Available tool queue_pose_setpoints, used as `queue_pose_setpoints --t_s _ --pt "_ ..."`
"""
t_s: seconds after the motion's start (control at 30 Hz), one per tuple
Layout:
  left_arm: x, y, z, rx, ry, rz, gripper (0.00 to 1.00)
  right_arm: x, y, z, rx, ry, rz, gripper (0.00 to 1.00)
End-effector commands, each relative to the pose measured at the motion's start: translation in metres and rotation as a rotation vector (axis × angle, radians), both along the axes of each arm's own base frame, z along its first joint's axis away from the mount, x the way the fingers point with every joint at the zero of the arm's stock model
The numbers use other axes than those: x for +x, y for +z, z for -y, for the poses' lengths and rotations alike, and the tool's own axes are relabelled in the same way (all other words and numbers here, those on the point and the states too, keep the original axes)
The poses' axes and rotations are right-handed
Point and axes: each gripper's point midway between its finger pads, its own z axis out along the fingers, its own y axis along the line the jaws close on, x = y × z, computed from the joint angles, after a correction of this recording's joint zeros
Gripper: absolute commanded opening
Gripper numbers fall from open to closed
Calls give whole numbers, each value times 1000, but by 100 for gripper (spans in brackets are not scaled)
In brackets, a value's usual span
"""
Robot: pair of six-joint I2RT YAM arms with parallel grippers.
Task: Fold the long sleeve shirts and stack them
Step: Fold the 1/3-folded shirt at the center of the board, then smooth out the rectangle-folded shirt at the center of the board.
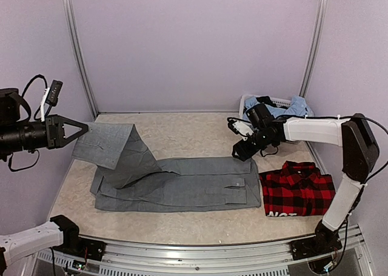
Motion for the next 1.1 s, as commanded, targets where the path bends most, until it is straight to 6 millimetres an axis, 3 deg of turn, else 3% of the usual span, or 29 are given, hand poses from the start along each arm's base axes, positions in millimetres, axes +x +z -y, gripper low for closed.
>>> queue_pose_setpoints --t_s 0.0,0.17,0.43,1.07 --pt "11 3 0 19 23 24 0 -10 -20 1 -32 -22 -74 65" --pt "18 -6 6 15 6 8 0 -9 -37 27 -67 -211 -126 66" --pt "28 -24 10 28 5 -19 0 -12 -46 43 7 -319 -191 62" --pt "33 -30 13 34 -1 -30 0 0 -65 45 148 -319 -282 39"
